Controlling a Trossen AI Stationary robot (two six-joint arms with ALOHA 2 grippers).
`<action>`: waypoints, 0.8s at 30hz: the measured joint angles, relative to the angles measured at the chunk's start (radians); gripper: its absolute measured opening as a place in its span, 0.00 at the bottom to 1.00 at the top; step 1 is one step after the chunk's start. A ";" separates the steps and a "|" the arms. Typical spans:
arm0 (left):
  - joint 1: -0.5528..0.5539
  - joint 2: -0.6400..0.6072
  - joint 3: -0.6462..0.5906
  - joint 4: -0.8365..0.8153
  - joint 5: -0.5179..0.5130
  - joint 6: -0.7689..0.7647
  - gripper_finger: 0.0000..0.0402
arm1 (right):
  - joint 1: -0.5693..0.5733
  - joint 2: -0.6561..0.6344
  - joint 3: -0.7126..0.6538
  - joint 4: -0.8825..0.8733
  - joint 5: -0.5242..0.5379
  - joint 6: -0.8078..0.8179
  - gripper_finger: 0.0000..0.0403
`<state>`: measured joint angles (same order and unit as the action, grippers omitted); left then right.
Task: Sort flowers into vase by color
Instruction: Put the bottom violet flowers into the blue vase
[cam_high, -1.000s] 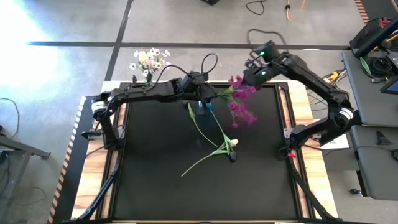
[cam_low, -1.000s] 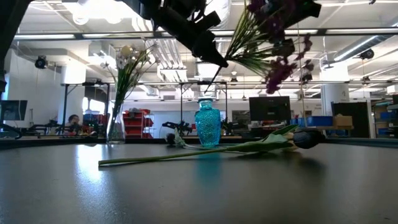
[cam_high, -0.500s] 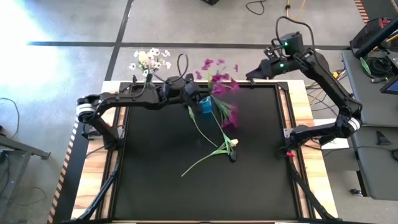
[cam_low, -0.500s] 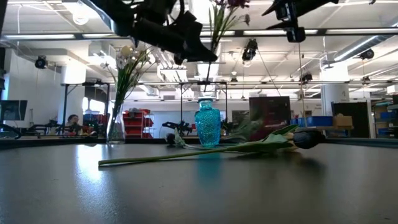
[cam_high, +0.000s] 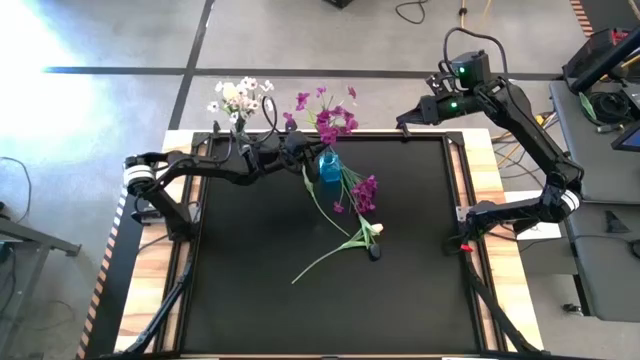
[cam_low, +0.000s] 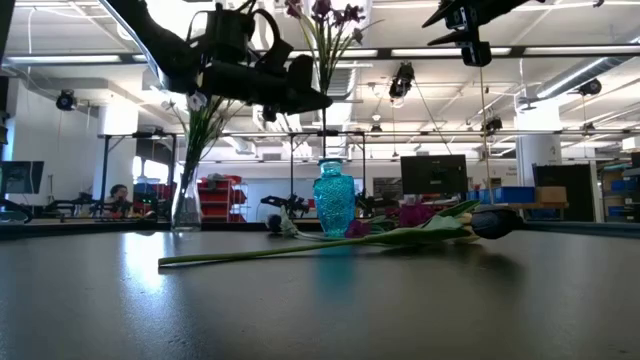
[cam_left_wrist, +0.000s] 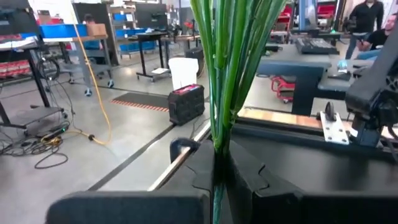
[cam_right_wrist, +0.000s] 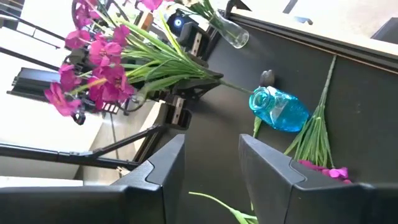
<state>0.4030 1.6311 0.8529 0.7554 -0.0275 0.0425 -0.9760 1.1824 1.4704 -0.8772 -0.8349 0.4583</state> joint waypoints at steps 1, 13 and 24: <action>0.001 0.006 -0.008 0.006 0.002 -0.002 0.00 | 0.000 0.000 0.000 0.000 0.000 0.000 0.35; 0.001 0.101 -0.002 0.043 0.020 -0.003 0.06 | 0.003 0.002 0.000 0.000 0.057 -0.015 0.35; 0.001 0.098 0.002 0.030 0.045 0.000 0.31 | 0.003 0.002 0.000 0.000 0.105 -0.014 0.42</action>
<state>0.4042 1.7294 0.8551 0.7853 0.0175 0.0422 -0.9733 1.1847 1.4704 -0.8772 -0.7303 0.4438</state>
